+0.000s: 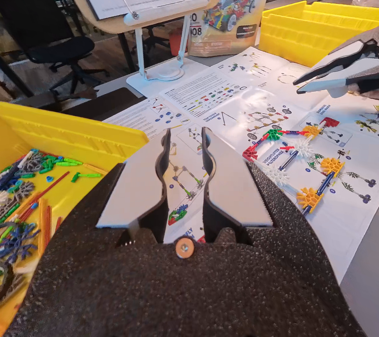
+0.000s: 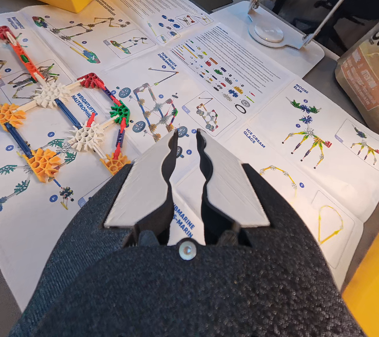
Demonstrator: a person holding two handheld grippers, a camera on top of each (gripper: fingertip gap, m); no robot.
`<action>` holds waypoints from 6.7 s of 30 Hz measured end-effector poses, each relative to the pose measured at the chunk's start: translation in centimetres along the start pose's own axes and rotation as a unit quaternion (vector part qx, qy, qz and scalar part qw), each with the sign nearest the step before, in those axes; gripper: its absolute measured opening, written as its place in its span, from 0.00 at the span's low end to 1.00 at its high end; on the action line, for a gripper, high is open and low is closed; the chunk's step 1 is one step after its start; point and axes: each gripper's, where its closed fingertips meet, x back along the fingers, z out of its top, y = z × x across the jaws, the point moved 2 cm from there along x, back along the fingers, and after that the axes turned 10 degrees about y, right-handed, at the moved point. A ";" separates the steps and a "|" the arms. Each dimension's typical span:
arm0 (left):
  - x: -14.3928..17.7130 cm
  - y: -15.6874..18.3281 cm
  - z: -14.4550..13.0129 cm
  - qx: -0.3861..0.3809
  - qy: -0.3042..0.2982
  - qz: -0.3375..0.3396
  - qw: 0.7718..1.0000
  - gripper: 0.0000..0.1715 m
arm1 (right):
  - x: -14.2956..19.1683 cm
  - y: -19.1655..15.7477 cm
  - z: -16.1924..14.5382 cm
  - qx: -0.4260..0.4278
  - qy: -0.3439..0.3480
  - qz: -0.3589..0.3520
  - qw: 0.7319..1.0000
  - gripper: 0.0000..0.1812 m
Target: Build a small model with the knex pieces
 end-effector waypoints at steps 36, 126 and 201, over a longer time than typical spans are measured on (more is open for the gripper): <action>0.5 1.1 -5.4 0.039 -0.067 0.004 0.997 0.19 | -0.4 -2.0 -3.2 -0.045 -0.043 0.004 0.998 0.07; 4.3 -19.3 -5.7 -0.116 -0.538 -0.066 0.832 0.08 | 0.9 -1.7 -0.9 -0.015 0.022 0.010 1.000 0.10; -1.7 17.7 0.0 0.119 -0.098 -0.394 0.906 0.16 | 7.1 -7.9 0.5 0.174 0.016 0.208 0.962 0.19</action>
